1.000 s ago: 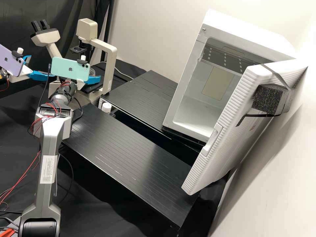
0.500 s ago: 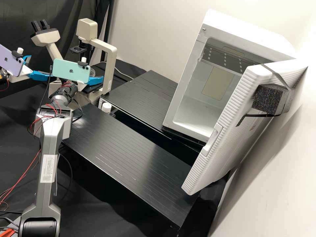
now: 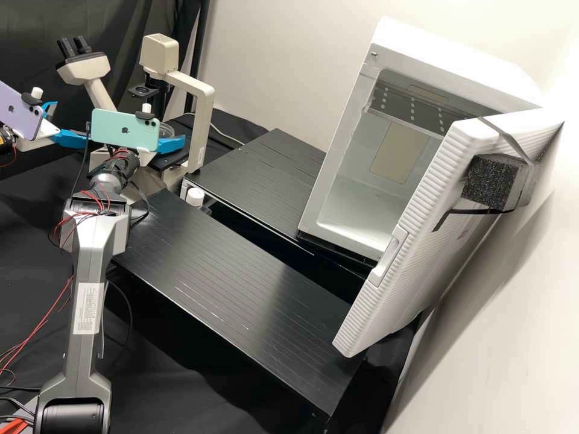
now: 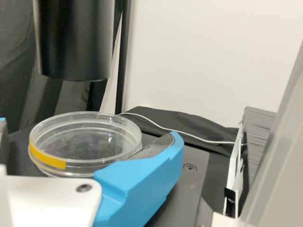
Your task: Move the petri dish to the bench.
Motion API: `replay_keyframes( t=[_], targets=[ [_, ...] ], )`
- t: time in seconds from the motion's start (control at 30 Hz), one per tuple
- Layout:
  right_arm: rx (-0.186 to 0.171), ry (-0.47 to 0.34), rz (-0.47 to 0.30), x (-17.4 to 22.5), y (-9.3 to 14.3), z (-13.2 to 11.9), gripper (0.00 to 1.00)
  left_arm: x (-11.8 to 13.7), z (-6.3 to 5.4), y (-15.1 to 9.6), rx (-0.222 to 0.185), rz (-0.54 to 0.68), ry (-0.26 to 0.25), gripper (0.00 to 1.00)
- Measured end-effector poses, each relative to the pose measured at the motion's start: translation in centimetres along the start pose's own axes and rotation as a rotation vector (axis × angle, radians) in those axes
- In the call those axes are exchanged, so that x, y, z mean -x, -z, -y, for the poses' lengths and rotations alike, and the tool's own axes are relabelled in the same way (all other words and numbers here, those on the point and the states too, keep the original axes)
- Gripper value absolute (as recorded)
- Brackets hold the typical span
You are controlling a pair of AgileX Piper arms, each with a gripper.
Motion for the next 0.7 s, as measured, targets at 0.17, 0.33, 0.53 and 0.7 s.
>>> replay_keyframes(
  t=[0.17, 0.33, 0.53, 0.7],
  targets=[
    [0.000, 0.014, -0.001, 0.00, 0.01, 0.12, 0.00, 0.00, 0.00, 0.00, 0.000, 0.000, 0.000, 1.00],
    [0.007, 0.017, -0.001, 0.00, 0.01, 0.16, 0.00, 0.00, 0.00, 0.00, 0.000, 0.000, 0.000, 1.00],
    [-0.002, 0.022, 0.003, 0.00, -0.02, 0.20, 0.00, 0.00, 0.00, 0.00, 0.000, 0.000, 0.000, 1.00],
    [0.003, 0.022, 0.005, 0.00, -0.04, 0.20, 0.00, 0.00, 0.00, 0.00, 0.000, 0.000, 0.000, 1.00]
  ],
)
